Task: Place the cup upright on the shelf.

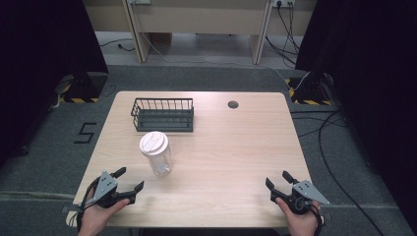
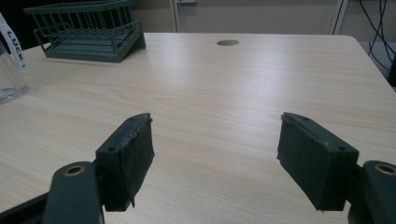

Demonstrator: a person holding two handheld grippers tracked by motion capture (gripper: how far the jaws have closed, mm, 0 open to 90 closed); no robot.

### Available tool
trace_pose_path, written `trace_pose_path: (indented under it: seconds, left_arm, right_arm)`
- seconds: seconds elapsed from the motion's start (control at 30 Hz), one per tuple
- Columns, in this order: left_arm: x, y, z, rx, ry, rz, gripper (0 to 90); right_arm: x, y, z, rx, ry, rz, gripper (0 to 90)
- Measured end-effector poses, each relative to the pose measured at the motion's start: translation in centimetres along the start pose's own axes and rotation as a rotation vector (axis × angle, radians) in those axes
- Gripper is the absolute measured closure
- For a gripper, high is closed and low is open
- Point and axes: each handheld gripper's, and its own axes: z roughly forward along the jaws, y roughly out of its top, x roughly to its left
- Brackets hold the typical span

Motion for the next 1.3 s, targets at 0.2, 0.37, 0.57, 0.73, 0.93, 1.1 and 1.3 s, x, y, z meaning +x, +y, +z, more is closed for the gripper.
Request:
trace_pose_path:
  seconds: [0.2, 0.37, 0.57, 0.73, 0.93, 1.1, 1.3]
  left_arm:
    - [-0.2, 0.2, 0.1, -0.007, 0.012, 0.002, 15.1]
    - [-0.9, 0.7, 0.6, -0.022, 0.018, 0.001, 15.0]
    - [-1.3, 1.3, 1.3, -0.020, 0.003, 0.001, 14.9]
    - [-1.7, 1.8, 2.6, -0.024, -0.026, -0.020, 14.9]
    - [-1.7, 2.0, 3.9, -0.008, -0.028, -0.023, 14.9]
    - [-1.7, 2.4, 4.9, -0.013, -0.018, -0.025, 14.8]
    - [-1.9, 2.5, 5.6, -0.012, -0.020, -0.009, 14.8]
  right_arm:
    - [-0.1, 0.0, -0.1, -0.006, -0.007, 0.006, 25.7]
    - [-0.1, 0.0, -0.1, 0.001, -0.002, 0.002, 20.4]
    - [-0.1, 0.0, 0.0, 0.011, 0.007, 0.003, 18.8]
    - [-0.2, 0.1, 0.1, 0.016, 0.005, 0.007, 19.1]
    - [-0.1, 0.1, 0.1, 0.015, 0.002, 0.003, 19.2]
    - [-0.1, 0.1, 0.1, 0.017, 0.004, 0.002, 19.2]
    - [-0.1, 0.1, 0.1, 0.017, 0.004, 0.000, 19.2]
